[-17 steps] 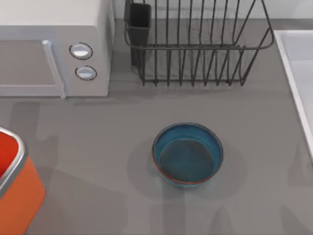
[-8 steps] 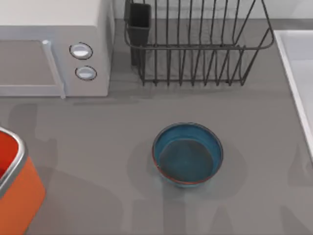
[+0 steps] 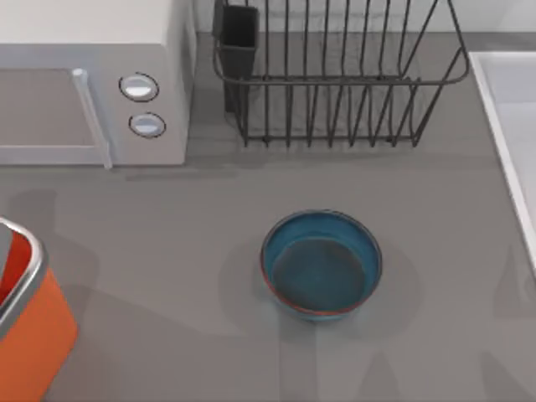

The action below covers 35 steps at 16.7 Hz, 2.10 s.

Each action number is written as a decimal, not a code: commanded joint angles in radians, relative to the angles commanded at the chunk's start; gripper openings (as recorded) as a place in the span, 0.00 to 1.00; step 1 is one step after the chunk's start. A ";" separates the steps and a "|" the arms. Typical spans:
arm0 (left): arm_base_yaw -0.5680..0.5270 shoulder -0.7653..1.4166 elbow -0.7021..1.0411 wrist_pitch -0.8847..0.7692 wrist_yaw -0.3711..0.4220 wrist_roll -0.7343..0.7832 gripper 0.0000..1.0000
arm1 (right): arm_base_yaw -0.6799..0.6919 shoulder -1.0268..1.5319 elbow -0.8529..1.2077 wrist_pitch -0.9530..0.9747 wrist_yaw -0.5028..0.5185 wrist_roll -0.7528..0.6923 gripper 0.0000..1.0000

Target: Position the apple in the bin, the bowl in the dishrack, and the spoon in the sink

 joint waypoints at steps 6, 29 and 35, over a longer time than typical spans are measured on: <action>0.000 0.000 0.000 0.000 0.000 0.000 0.30 | 0.000 0.000 0.000 0.000 0.000 0.000 1.00; -0.039 -0.100 -0.066 0.038 0.058 -0.106 1.00 | 0.000 0.000 0.000 0.000 0.000 0.000 1.00; -0.054 -0.399 -0.302 0.308 0.074 -0.489 1.00 | 0.000 0.000 0.000 0.000 0.000 0.000 1.00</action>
